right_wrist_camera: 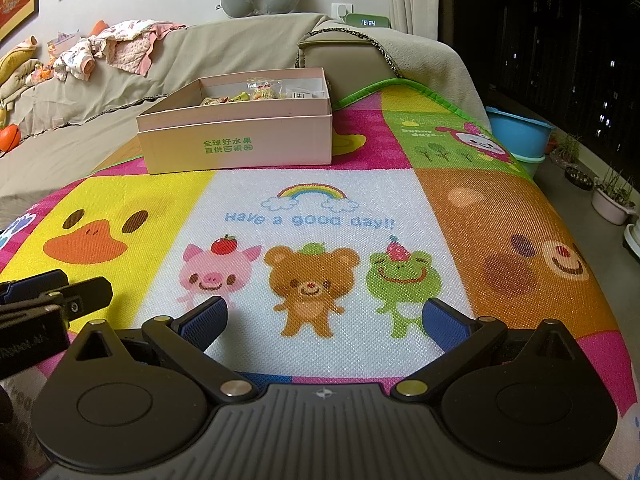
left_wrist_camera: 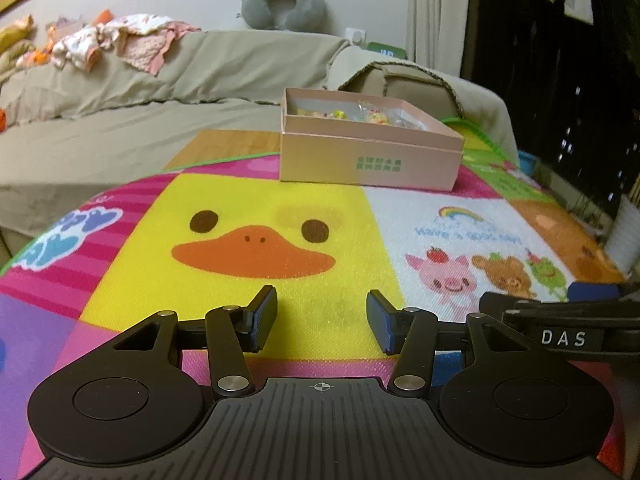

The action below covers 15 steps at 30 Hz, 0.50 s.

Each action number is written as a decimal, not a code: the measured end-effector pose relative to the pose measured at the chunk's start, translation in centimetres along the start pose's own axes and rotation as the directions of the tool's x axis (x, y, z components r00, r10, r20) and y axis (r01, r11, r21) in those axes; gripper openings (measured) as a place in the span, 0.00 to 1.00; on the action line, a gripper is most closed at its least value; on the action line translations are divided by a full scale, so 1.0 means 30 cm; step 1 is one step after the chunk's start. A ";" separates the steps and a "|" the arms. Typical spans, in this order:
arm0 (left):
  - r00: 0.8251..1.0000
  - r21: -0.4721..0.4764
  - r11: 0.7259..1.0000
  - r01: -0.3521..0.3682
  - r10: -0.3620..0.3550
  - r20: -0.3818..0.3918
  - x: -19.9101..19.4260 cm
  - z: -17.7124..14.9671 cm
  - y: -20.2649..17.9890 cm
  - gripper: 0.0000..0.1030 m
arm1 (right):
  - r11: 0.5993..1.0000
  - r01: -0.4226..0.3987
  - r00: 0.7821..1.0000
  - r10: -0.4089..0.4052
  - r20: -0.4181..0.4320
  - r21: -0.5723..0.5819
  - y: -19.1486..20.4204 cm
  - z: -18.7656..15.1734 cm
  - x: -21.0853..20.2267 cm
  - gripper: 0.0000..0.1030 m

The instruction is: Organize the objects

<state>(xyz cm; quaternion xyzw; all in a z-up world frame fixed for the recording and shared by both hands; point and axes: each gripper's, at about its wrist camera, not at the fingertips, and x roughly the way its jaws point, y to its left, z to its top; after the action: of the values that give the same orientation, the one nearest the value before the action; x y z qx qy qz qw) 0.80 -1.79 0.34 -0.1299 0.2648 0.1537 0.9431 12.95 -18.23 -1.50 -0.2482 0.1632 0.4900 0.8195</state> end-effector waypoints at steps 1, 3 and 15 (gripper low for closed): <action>1.000 0.016 1.000 -0.011 0.011 -0.003 0.002 0.000 -0.009 0.52 | 1.000 0.000 1.000 0.000 0.000 0.000 0.001 0.001 0.001 1.00; 0.999 0.047 0.998 -0.032 0.032 -0.008 0.004 -0.002 -0.024 0.52 | 1.000 0.000 1.000 0.000 0.000 0.000 0.000 -0.001 -0.001 1.00; 0.999 0.079 0.995 -0.053 0.054 -0.008 -0.002 -0.007 -0.035 0.53 | 1.000 0.000 1.000 0.000 0.000 0.001 0.001 -0.002 -0.002 1.00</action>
<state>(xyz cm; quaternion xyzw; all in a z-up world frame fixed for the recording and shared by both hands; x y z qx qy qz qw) 1.03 -2.83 0.38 -0.0863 0.2789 0.1675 0.9417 12.89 -18.28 -1.53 -0.2477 0.1633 0.4898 0.8198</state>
